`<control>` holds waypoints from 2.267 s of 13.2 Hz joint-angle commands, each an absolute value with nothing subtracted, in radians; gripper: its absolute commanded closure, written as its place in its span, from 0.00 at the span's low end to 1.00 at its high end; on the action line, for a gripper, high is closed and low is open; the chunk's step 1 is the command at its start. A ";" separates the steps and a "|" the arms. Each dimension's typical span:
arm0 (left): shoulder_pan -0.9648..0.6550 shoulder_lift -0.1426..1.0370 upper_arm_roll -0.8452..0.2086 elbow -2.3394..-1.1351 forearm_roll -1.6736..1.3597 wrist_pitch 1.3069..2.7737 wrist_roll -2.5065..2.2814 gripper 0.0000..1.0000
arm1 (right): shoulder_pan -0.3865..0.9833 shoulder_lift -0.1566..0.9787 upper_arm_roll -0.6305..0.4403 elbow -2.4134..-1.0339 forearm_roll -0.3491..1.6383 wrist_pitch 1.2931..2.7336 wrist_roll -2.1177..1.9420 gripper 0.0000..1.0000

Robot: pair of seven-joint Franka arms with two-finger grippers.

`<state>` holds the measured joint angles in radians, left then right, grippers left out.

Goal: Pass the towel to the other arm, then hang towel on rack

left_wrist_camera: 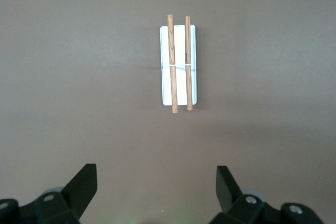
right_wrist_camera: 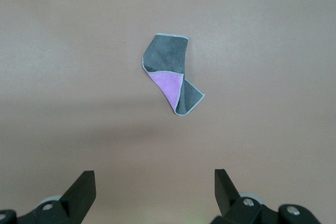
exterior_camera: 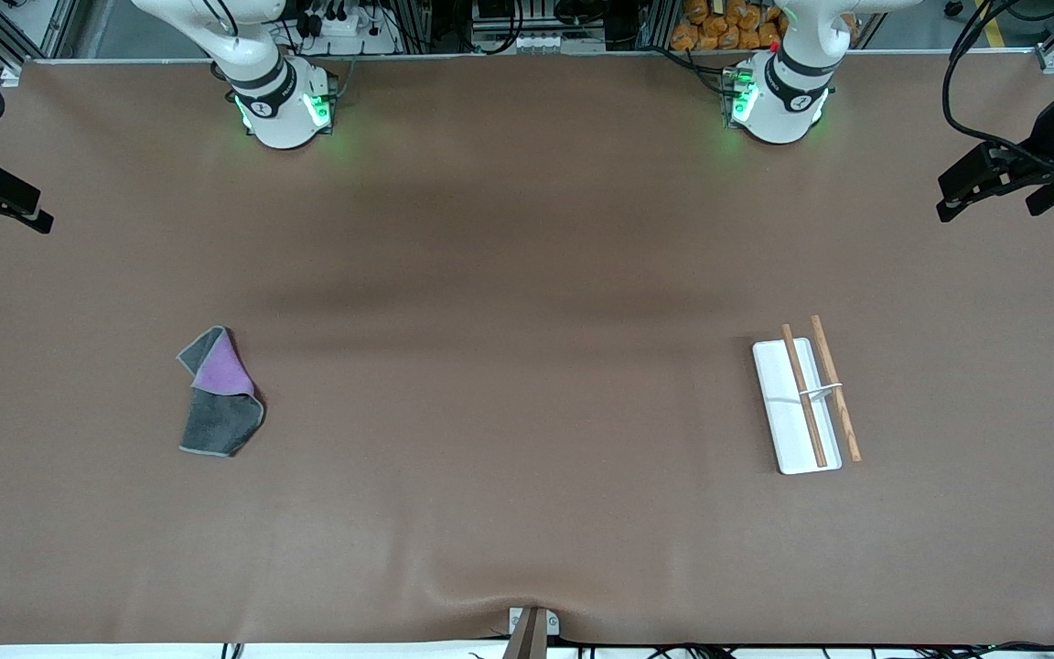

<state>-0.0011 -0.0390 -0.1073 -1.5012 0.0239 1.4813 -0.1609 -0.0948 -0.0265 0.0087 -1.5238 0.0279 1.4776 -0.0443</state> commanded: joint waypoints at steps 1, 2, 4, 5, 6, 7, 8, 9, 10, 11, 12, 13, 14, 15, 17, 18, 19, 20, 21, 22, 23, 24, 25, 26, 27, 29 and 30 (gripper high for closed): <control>-0.002 -0.064 -0.103 -1.511 0.021 1.456 -0.147 0.00 | -0.117 -0.023 0.028 -1.503 0.015 1.462 -0.031 0.00; -0.002 -0.064 -0.103 -1.511 0.021 1.456 -0.147 0.00 | -0.117 -0.023 0.028 -1.503 0.014 1.462 -0.031 0.00; -0.002 -0.063 -0.103 -1.509 0.021 1.456 -0.147 0.00 | -0.117 -0.023 0.026 -1.503 0.014 1.462 -0.031 0.00; -0.002 -0.063 -0.103 -1.506 0.023 1.456 -0.147 0.00 | -0.117 -0.023 0.026 -1.503 0.014 1.462 -0.031 0.00; -0.002 -0.063 -0.103 -1.503 0.021 1.454 -0.147 0.00 | -0.117 -0.023 0.026 -1.503 0.014 1.462 -0.031 0.00; -0.002 -0.063 -0.103 -1.503 0.023 1.454 -0.149 0.00 | -0.118 -0.023 0.026 -1.503 0.014 1.462 -0.031 0.00; -0.003 -0.063 -0.107 -1.503 0.023 1.454 -0.153 0.00 | -0.118 -0.023 0.026 -1.503 0.014 1.462 -0.031 0.00; -0.003 -0.063 -0.109 -1.503 0.023 1.454 -0.158 0.00 | -0.118 -0.023 0.026 -1.503 0.014 1.462 -0.031 0.00; -0.002 -0.063 -0.110 -1.503 0.023 1.453 -0.153 0.00 | -0.118 -0.023 0.026 -1.503 0.014 1.462 -0.031 0.00; 0.000 -0.061 -0.110 -1.503 0.021 1.451 -0.149 0.00 | -0.118 -0.023 0.026 -1.503 0.014 1.462 -0.031 0.00; 0.002 -0.060 -0.112 -1.503 0.021 1.450 -0.149 0.00 | -0.118 -0.023 0.026 -1.503 0.014 1.462 -0.029 0.00; 0.000 -0.060 -0.112 -1.503 0.021 1.450 -0.152 0.00 | -0.118 -0.023 0.026 -1.503 0.015 1.462 -0.029 0.00; -0.002 -0.058 -0.113 -1.503 0.021 1.450 -0.153 0.00 | -0.118 -0.023 0.026 -1.503 0.015 1.462 -0.029 0.00; -0.002 -0.057 -0.114 -1.503 0.021 1.450 -0.153 0.00 | -0.118 -0.023 0.026 -1.503 0.015 1.462 -0.029 0.00; -0.002 -0.054 -0.123 -1.503 0.021 1.450 -0.153 0.00 | -0.120 -0.023 0.026 -1.503 0.014 1.462 -0.031 0.00; -0.002 -0.054 -0.123 -1.503 0.021 1.450 -0.155 0.00 | -0.120 -0.023 0.026 -1.503 0.014 1.462 -0.031 0.00; -0.002 -0.054 -0.123 -1.503 0.021 1.450 -0.153 0.00 | -0.120 -0.021 0.026 -1.503 0.014 1.462 -0.031 0.00; 0.000 -0.055 -0.123 -1.503 0.021 1.450 -0.149 0.00 | -0.120 -0.020 0.026 -1.503 0.015 1.462 -0.031 0.00; 0.000 -0.054 -0.123 -1.503 0.021 1.450 -0.146 0.00 | -0.117 -0.015 0.026 -1.503 0.015 1.462 -0.031 0.00; 0.002 -0.054 -0.123 -1.503 0.021 1.450 -0.144 0.00 | -0.115 -0.011 0.026 -1.503 0.017 1.465 -0.031 0.00; 0.002 -0.054 -0.123 -1.503 0.021 1.450 -0.144 0.00 | -0.114 0.001 0.028 -1.503 0.014 1.470 -0.031 0.00; 0.002 -0.054 -0.123 -1.503 0.021 1.450 -0.144 0.00 | -0.120 0.015 0.028 -1.503 0.015 1.473 -0.032 0.00; 0.002 -0.054 -0.123 -1.502 0.021 1.450 -0.144 0.00 | -0.121 0.034 0.026 -1.500 0.018 1.473 -0.034 0.00; 0.003 -0.052 -0.123 -1.502 0.020 1.451 -0.144 0.00 | -0.127 0.044 0.026 -1.499 0.020 1.476 -0.034 0.00; 0.005 -0.052 -0.123 -1.502 0.020 1.451 -0.144 0.00 | -0.133 0.055 0.026 -1.499 0.012 1.483 -0.035 0.00; 0.005 -0.051 -0.123 -1.502 0.021 1.451 -0.144 0.00 | -0.133 0.112 0.026 -1.500 0.011 1.523 -0.035 0.00; 0.005 -0.051 -0.123 -1.502 0.021 1.451 -0.144 0.00 | -0.136 0.154 0.026 -1.499 0.021 1.529 -0.032 0.00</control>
